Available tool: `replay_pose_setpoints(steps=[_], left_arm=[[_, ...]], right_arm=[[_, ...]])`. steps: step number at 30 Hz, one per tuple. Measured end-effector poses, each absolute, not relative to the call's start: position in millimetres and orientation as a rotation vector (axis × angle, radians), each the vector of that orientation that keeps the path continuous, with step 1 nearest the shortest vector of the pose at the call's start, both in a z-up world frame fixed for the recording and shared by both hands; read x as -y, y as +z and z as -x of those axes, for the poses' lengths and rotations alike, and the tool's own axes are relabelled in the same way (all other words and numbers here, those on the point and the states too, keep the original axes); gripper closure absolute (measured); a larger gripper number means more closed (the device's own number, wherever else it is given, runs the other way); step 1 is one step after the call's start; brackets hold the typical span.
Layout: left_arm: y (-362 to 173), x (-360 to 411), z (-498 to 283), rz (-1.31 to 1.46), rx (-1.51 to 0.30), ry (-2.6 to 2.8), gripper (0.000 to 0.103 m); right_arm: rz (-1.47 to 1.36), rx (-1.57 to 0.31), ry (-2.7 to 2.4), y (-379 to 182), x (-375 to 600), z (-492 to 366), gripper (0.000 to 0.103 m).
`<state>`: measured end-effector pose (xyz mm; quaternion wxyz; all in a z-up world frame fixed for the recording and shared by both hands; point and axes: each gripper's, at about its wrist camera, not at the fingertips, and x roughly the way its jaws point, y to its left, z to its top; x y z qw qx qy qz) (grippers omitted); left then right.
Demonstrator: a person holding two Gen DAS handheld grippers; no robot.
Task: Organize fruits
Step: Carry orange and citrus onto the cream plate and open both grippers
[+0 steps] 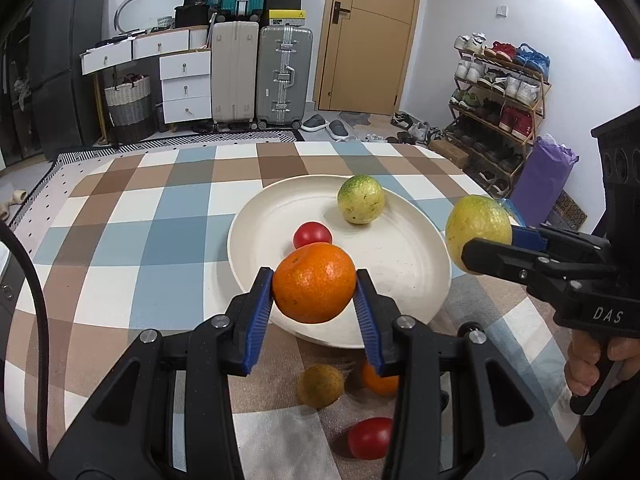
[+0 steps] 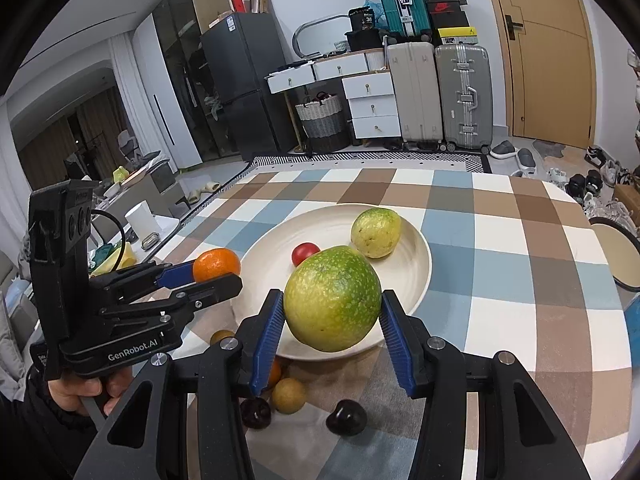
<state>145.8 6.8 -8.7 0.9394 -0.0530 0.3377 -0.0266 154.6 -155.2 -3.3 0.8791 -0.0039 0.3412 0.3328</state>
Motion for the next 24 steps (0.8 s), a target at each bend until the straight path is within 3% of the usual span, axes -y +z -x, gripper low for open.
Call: replay_pose_setpoints(steps=[24], left_arm=[[-31,-8,-168,0.113,-0.734,-0.042,0.066]], right_arm=[[0.038,-0.786,0.632,-40,136,-190,0.053]])
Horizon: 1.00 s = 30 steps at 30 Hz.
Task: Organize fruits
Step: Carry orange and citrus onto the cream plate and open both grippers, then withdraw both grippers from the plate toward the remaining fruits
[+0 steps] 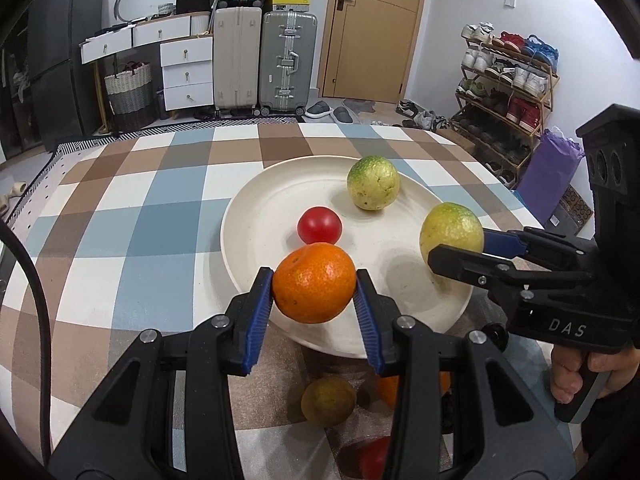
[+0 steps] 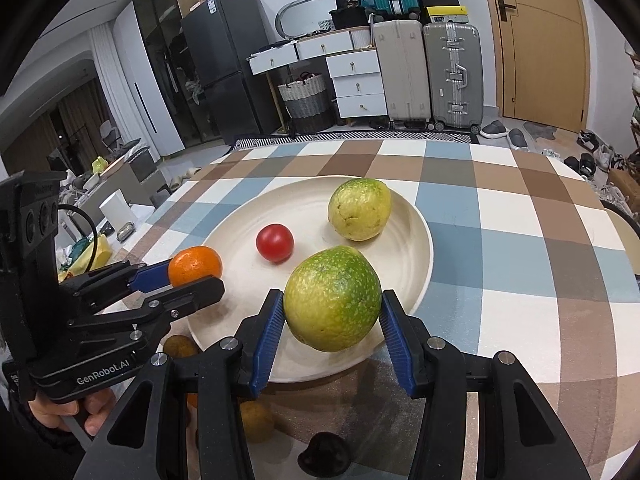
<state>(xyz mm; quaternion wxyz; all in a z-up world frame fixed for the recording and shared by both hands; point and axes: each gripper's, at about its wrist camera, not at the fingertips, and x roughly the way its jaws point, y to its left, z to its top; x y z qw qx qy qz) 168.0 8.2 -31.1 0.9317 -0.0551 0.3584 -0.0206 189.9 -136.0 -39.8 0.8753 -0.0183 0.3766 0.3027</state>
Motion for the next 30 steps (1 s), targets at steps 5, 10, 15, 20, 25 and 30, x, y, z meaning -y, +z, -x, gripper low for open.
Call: replay_pose_setpoints(steps=[5,10,15,20,25,30], left_arm=[[-30,-9,-167,0.113,-0.731,-0.030,0.066],[-26,-10,-161,0.115,-0.707,-0.025,0.061],[-20,-13,-153,0.119,-0.672,0.005,0.021],[-14,-17,-142,0.122,-0.648,0.026,0.013],[-9,-18,-129,0.129,-0.627,0.027,0.001],[-8,-14,-115,0.124,-0.630,0.019,0.001]], right_arm=[[0.041,-0.776,0.630,-40,137,-188,0.053],[0.029,-0.723,0.628,-32,144,-179,0.049],[0.027,-0.701,0.624,-29,151,-173,0.023],[0.023,-0.702,0.602,-26,157,-172,0.011],[-0.006,-0.703,0.598,-24,166,-172,0.000],[0.004,-0.719,0.602,-26,172,-167,0.000]])
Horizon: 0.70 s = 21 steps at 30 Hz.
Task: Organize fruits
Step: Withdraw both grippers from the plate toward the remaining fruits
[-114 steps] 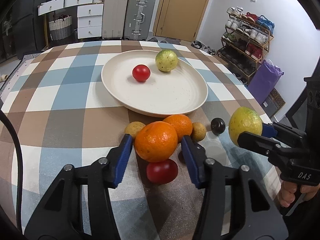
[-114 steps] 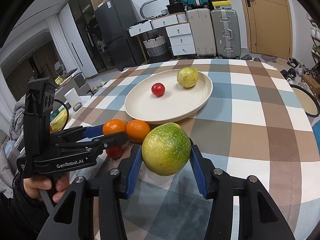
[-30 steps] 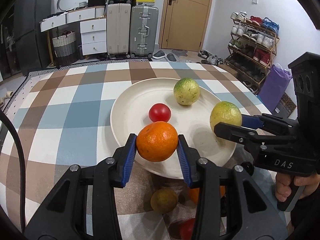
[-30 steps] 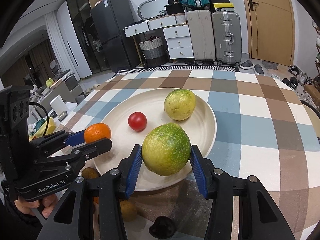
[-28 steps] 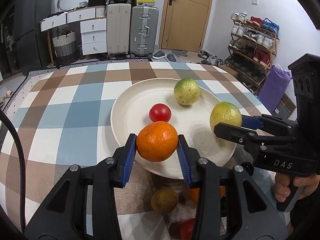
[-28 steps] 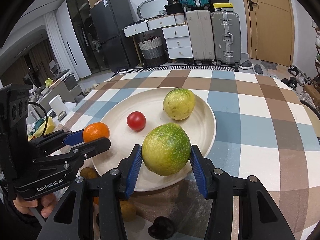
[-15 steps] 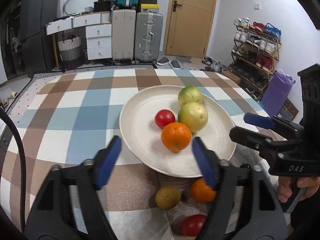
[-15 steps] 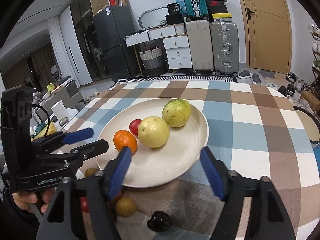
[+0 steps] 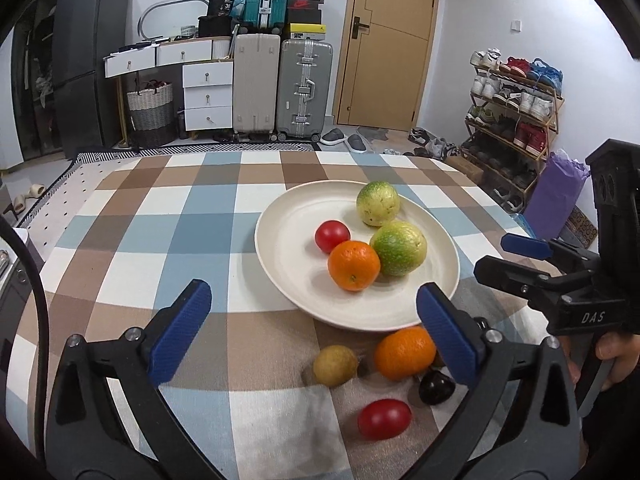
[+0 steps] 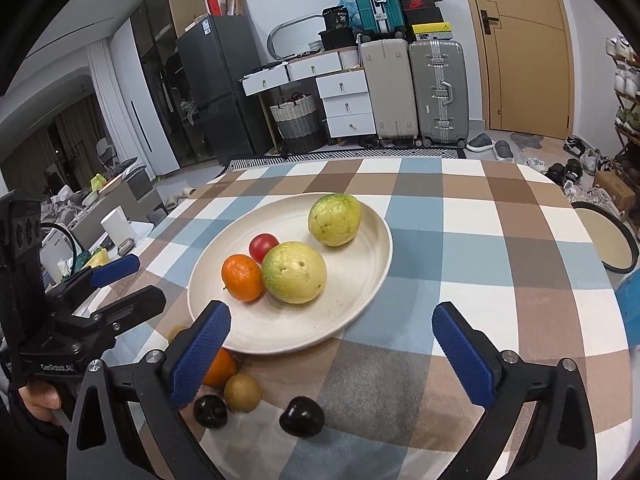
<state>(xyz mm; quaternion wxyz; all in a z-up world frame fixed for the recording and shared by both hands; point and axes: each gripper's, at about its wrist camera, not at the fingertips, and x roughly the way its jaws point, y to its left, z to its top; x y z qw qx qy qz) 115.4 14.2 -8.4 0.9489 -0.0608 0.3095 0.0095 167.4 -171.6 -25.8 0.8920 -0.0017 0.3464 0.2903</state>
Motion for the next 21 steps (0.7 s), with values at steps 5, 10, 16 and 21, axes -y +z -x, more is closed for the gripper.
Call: replay_pose_setpoints(steps=[5,10,16,21], left_arm=[[-9,-12,-103,0.127,-0.634,0.013,0.001],[-8,-11,-94,0.132,-0.636,0.017,0.001],[-12,-6,-86,0.109,-0.654,0.008,0.001],[-14,-2,-80,0.088,-0.666,0.005,0.001]], right_arm=[[0.045,-0.726,0.601,-27,172,-160,0.000],[0.061,-0.746,0.608,-29,175,-155,0.000],[0.095,-0.766,0.614,-33,176,-147,0.000],[0.114,-0.769,0.621,-33,174,-143,0.000]])
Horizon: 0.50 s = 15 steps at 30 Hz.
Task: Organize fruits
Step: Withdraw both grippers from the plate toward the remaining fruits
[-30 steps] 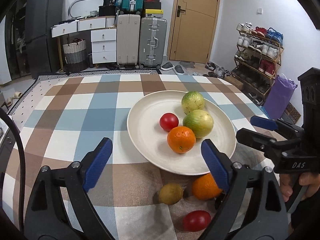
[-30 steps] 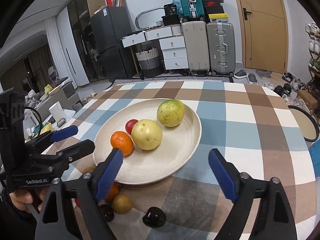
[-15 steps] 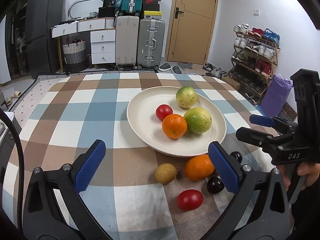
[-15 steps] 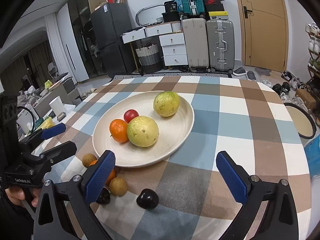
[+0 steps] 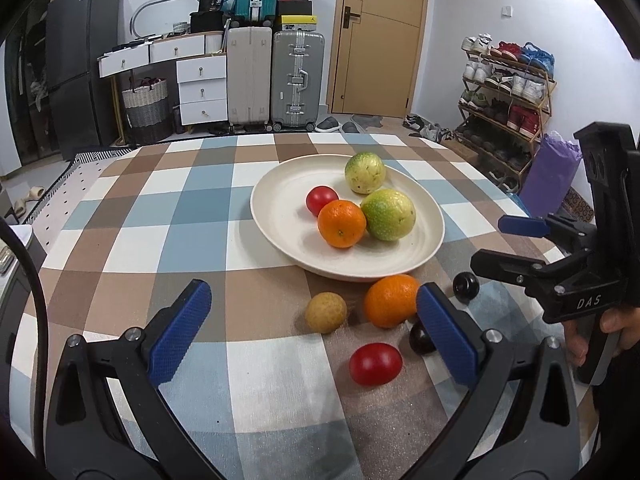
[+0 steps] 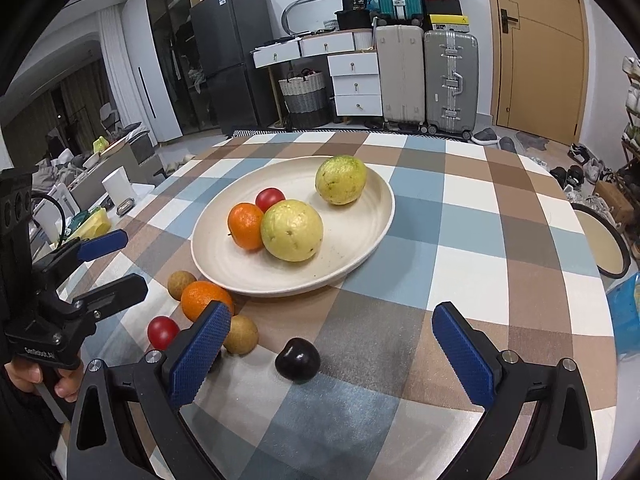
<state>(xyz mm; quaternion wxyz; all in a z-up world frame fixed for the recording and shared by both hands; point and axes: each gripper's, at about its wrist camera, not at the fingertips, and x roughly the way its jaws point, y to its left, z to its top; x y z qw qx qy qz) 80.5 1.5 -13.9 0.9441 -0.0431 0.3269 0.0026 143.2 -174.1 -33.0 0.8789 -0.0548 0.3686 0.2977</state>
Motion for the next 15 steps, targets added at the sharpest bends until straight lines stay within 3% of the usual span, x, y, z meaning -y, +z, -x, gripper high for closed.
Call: replay_pose_setpoints(steps=[15], left_arm=[[-30,13,-72,0.055,-0.770,-0.042,0.001]], right_arm=[[0.179,-0.831,0.638,-46,171,-133,0.000]])
